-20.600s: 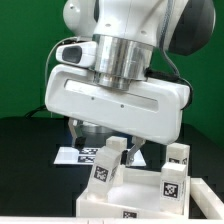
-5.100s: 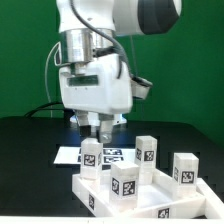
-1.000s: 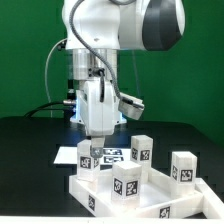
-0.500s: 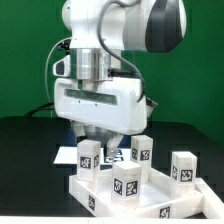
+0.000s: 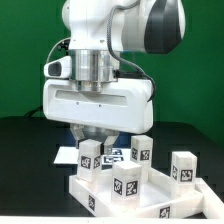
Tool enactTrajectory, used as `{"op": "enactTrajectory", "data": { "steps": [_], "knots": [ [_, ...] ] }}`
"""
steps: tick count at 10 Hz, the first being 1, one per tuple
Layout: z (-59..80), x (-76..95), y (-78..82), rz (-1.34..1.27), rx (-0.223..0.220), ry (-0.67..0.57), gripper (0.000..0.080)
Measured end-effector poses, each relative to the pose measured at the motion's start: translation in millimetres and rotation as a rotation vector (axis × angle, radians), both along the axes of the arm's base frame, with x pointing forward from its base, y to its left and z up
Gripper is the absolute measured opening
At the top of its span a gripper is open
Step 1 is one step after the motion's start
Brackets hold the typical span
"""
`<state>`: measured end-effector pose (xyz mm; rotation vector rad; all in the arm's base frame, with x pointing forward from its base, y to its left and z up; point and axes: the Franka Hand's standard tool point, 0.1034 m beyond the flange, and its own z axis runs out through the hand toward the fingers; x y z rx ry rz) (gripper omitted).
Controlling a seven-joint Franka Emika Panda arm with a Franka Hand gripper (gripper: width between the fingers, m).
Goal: Assemble square table
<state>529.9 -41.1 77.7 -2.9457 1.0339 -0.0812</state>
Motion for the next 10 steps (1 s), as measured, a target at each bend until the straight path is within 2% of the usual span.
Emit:
{"op": "enactTrajectory", "data": {
  "steps": [4,8,10],
  "knots": [
    [-0.9,0.9,-1.3,-0.45,0.02,0.03,0.029],
    [-3.6,-0.3,2.3,-1.03,0.101,0.025,0.029],
    [-3.9,-0.4,2.8,-1.181,0.118,0.0,0.029]
  ]
}}
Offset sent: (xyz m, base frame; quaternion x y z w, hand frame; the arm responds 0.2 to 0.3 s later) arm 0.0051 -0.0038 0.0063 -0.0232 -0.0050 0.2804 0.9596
